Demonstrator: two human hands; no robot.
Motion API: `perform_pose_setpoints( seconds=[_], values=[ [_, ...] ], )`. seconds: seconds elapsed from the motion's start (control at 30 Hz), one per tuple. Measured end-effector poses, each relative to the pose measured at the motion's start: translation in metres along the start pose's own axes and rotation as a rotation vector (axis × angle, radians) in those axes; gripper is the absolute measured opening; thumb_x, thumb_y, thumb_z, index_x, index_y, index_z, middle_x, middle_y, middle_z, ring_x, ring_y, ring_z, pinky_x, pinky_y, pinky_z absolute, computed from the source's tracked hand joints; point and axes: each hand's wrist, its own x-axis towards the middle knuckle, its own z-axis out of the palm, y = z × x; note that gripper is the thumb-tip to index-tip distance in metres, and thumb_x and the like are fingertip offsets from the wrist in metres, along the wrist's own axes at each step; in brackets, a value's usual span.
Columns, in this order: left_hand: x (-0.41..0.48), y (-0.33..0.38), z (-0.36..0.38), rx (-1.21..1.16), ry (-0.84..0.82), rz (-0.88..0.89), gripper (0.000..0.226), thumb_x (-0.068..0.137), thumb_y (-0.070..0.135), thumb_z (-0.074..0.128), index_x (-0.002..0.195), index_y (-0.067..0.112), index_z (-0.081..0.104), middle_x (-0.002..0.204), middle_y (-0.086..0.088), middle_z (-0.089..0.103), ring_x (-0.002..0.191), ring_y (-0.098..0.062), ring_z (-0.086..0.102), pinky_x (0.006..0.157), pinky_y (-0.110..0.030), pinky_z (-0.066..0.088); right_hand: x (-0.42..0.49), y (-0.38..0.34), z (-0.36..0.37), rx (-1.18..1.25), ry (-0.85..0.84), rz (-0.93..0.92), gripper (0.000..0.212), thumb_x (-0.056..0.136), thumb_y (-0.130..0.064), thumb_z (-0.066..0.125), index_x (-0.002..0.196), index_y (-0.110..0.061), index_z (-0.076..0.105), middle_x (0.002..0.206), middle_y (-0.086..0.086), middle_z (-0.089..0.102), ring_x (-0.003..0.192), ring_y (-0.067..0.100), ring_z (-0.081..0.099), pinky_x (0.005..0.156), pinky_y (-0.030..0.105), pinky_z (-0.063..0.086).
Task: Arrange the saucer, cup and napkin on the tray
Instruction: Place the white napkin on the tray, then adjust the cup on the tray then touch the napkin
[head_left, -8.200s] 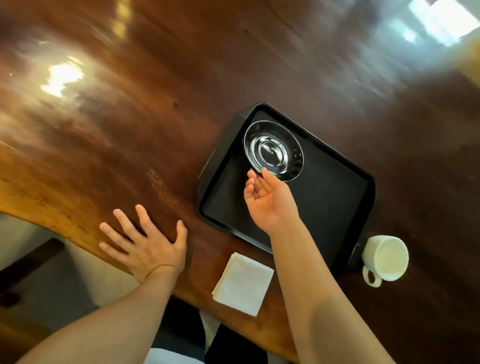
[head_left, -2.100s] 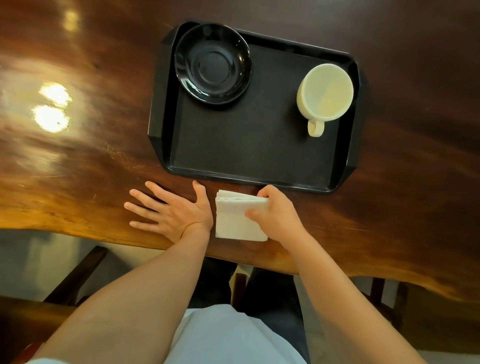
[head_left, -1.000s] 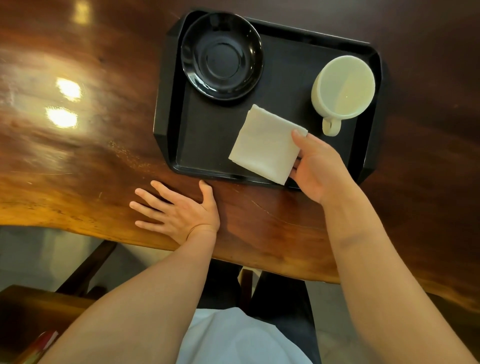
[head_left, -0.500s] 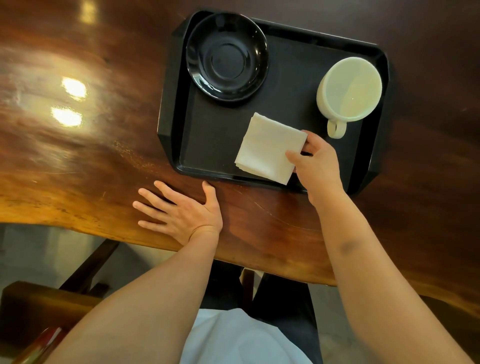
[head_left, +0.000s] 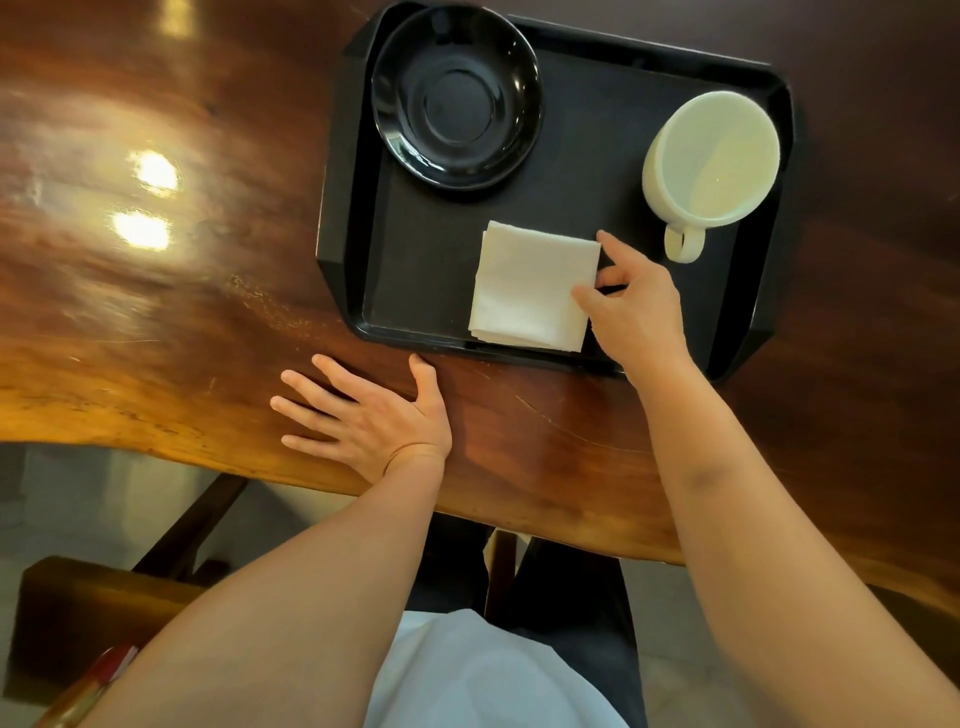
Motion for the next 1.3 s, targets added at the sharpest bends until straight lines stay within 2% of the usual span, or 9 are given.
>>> perform_pose_setpoints(
  seconds=[0.17,0.3,0.43,0.53,0.63,0.73,0.9,1.07,1.3],
  values=[
    [0.0,-0.001,0.002,0.002,0.014,0.003,0.103,0.083,0.078,0.021,0.162,0.012,0.016,0.17,-0.02,0.01,0.156,-0.046,0.004,0.122,-0.066,0.004,-0.008,0.006,-0.002,0.012,0.03,0.037,0.066,0.088,-0.02,0.072,0.148,-0.026,0.046,0.097,-0.009,0.066,0.1,0.017,0.064,0.083,0.03,0.055],
    [0.0,-0.001,0.002,-0.006,0.013,0.002,0.103,0.083,0.078,0.021,0.162,0.012,0.016,0.17,-0.02,0.009,0.157,-0.045,0.003,0.122,-0.066,0.004,-0.016,0.013,-0.013,0.094,0.086,0.073,0.047,0.092,-0.029,0.066,0.137,-0.023,0.056,0.1,-0.007,0.07,0.092,0.013,0.069,0.088,0.043,0.059],
    [0.0,-0.001,0.001,-0.012,0.016,0.004,0.102,0.084,0.077,0.023,0.161,0.012,0.016,0.17,-0.021,0.01,0.156,-0.046,0.004,0.122,-0.066,0.004,-0.029,0.013,-0.036,0.232,0.383,-0.016,0.017,0.093,-0.031,0.061,0.101,-0.023,0.074,0.083,-0.004,0.072,0.076,0.011,0.069,0.075,0.046,0.061],
    [0.0,-0.002,0.001,-0.016,0.019,0.006,0.101,0.085,0.077,0.024,0.161,0.011,0.016,0.17,-0.021,0.009,0.156,-0.046,0.003,0.122,-0.066,0.004,-0.024,0.009,-0.052,0.307,0.562,0.011,0.017,0.088,-0.037,0.064,0.102,-0.027,0.067,0.089,-0.004,0.069,0.083,0.021,0.07,0.075,0.047,0.061],
    [-0.001,-0.001,0.001,-0.014,0.012,0.004,0.101,0.085,0.077,0.023,0.162,0.011,0.016,0.17,-0.021,0.01,0.156,-0.046,0.003,0.122,-0.066,0.003,-0.008,0.005,-0.059,0.321,0.462,0.117,0.034,0.088,-0.042,0.068,0.116,-0.026,0.056,0.099,-0.007,0.066,0.087,0.017,0.07,0.072,0.034,0.061],
    [-0.001,-0.001,0.001,-0.017,0.021,0.008,0.1,0.086,0.076,0.026,0.162,0.011,0.016,0.17,-0.021,0.01,0.156,-0.046,0.004,0.122,-0.066,0.003,0.006,0.0,-0.054,0.374,0.336,0.192,0.032,0.094,-0.039,0.066,0.117,-0.018,0.06,0.104,0.0,0.07,0.076,0.011,0.067,0.058,0.02,0.055],
    [0.0,-0.002,0.003,-0.021,0.024,0.0,0.1,0.086,0.075,0.03,0.161,0.012,0.015,0.17,-0.02,0.009,0.156,-0.045,0.003,0.123,-0.066,0.003,0.016,-0.008,-0.046,0.615,0.223,0.344,0.018,0.093,-0.041,0.067,0.089,-0.024,0.069,0.091,-0.001,0.065,0.079,0.015,0.058,0.064,0.027,0.05],
    [0.0,-0.001,0.002,-0.035,0.032,-0.003,0.099,0.086,0.073,0.033,0.161,0.011,0.016,0.17,-0.021,0.01,0.156,-0.046,0.003,0.123,-0.066,0.003,0.014,-0.012,-0.048,0.973,-0.017,0.524,0.042,0.097,-0.046,0.056,0.107,-0.01,0.075,0.113,0.01,0.062,0.092,0.021,0.056,0.076,0.031,0.05],
    [-0.001,-0.001,0.003,-0.055,0.044,-0.001,0.099,0.086,0.072,0.033,0.161,0.011,0.016,0.17,-0.021,0.009,0.156,-0.046,0.002,0.122,-0.066,0.001,0.024,-0.013,-0.051,0.91,0.09,0.49,0.043,0.098,-0.043,0.056,0.096,-0.004,0.074,0.085,0.009,0.065,0.07,0.014,0.056,0.063,0.027,0.048]
  ],
)
